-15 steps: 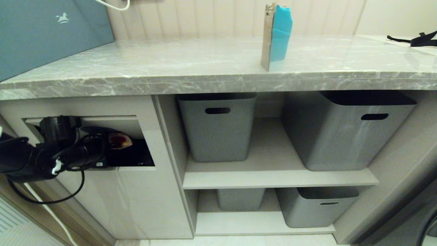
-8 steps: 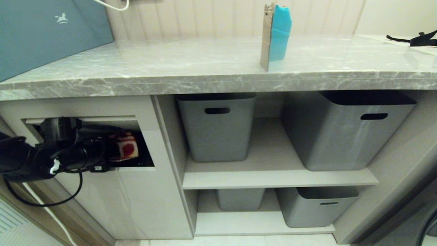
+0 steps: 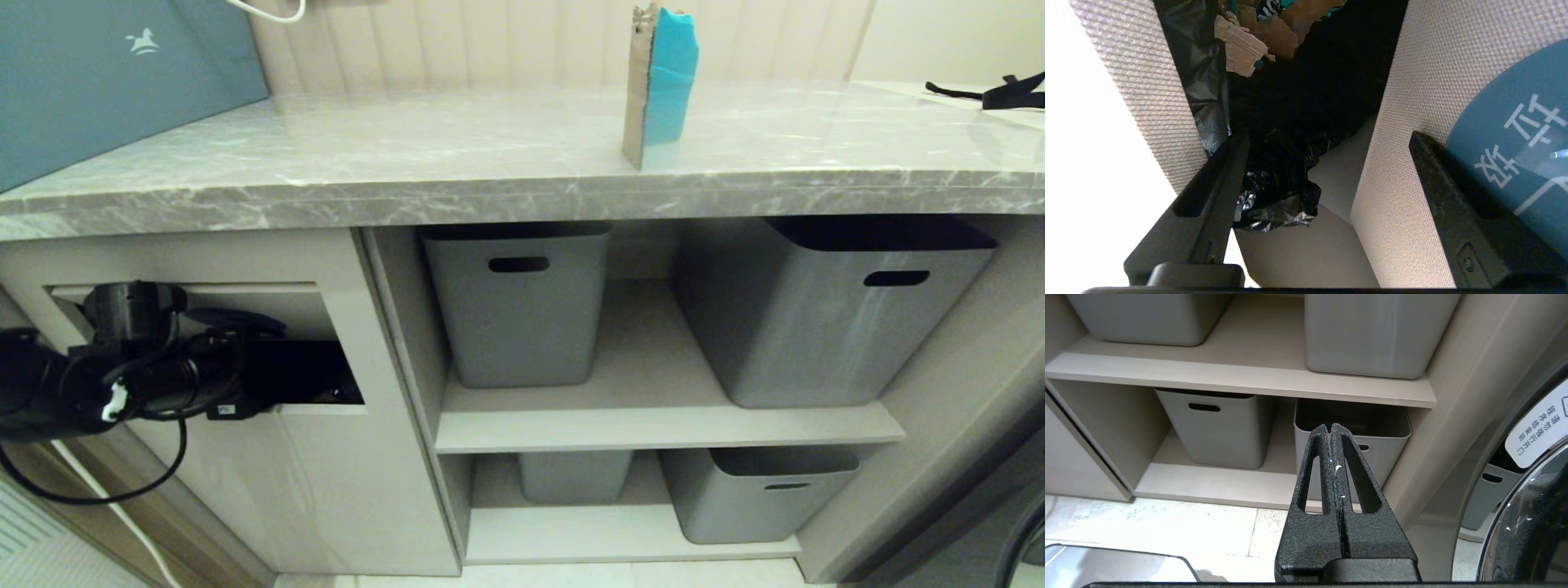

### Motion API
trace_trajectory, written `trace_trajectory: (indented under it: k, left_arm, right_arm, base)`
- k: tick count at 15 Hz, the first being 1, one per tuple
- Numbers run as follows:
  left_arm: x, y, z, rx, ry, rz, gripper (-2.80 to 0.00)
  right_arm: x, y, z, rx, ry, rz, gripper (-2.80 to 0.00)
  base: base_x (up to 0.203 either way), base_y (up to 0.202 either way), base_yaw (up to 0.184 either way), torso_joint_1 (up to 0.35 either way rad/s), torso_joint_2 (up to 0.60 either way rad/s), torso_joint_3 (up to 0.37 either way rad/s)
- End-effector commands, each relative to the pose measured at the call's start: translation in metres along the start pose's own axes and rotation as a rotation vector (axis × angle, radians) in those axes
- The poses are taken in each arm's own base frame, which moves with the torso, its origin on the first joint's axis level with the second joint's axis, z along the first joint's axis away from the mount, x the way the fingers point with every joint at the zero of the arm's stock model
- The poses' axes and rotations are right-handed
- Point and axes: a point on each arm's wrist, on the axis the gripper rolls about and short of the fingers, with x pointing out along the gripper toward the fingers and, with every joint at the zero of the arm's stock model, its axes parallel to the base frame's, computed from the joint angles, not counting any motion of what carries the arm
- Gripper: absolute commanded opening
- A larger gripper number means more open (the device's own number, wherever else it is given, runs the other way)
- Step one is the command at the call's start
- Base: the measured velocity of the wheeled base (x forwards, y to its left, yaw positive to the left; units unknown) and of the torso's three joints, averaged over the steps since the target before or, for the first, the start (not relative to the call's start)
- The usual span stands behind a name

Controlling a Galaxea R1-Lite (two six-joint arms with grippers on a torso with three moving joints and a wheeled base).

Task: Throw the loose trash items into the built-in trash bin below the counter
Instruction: Put the garbage in the trash can

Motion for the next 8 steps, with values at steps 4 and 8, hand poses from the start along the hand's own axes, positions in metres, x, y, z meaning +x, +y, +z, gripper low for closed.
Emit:
trace_trajectory:
  k: [4, 8]
  left_arm:
    - [-0.043, 0.004, -0.004, -0.008, -0.079, -0.017, -2.80]
    - [-0.075, 0.016, -0.014, 0.069, -0.107, -0.012, -2.80]
  right_arm:
    - [0.000, 0.000, 0.000, -0.002, -0.002, 0.001, -2.80]
    - [0.000, 0.000, 0.000, -0.002, -0.002, 0.001, -2.80]
  base:
    - [0.000, 0.000, 0.000, 0.000, 0.00, 0.000]
    - [0.000, 0.000, 0.000, 0.000, 0.00, 0.000]
